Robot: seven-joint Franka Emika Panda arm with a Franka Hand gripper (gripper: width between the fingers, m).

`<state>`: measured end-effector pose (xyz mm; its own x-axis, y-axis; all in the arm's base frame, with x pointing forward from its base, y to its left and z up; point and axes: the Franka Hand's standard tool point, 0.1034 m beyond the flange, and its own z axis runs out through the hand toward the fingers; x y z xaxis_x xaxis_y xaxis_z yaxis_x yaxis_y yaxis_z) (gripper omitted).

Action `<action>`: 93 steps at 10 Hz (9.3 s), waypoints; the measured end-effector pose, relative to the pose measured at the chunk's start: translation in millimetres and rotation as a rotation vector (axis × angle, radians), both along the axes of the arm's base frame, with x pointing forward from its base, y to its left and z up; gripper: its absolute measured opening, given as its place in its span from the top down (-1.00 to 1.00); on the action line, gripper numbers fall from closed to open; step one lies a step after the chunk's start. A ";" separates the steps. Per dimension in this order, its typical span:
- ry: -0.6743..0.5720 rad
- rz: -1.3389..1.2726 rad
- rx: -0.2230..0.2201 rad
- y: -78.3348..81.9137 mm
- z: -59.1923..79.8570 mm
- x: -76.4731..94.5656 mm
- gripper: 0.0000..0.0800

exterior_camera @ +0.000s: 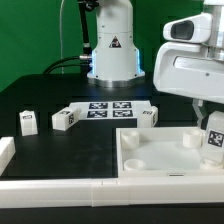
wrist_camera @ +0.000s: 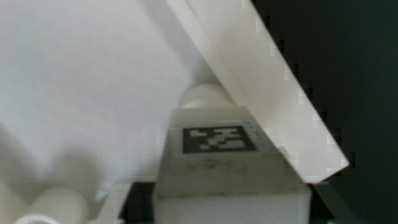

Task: Assemble one leg

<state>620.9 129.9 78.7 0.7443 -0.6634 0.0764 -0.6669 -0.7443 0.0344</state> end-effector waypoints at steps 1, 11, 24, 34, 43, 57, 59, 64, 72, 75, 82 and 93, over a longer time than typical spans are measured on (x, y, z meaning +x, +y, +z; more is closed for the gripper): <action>-0.006 -0.071 0.002 -0.3 0.1 0.1 0.27; 0.033 0.392 0.016 -8.9 -0.4 1.4 -0.62; 0.092 1.134 -0.043 -12.4 -1.1 1.6 0.15; -0.002 0.270 0.001 -7.3 -2.4 4.4 0.26; -0.044 -0.190 0.007 -7.5 -2.1 4.5 -0.41; 0.057 0.997 -0.056 2.1 -2.7 1.3 -0.56; 0.057 0.996 -0.056 1.8 -3.0 1.3 -0.19; 0.054 0.957 -0.055 0.6 -2.9 1.6 0.27; -0.063 -0.136 -0.044 -1.1 -2.2 2.2 0.27; -0.088 -0.421 -0.019 -2.9 -2.4 2.5 0.27; -0.076 -0.113 -0.026 -4.5 -0.2 3.7 -0.60; 0.018 0.869 -0.103 -15.1 2.6 8.1 -0.57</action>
Offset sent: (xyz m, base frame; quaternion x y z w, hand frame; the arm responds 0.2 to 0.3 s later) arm 0.0000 0.0000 0.0000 0.0000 0.0000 0.0899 0.9960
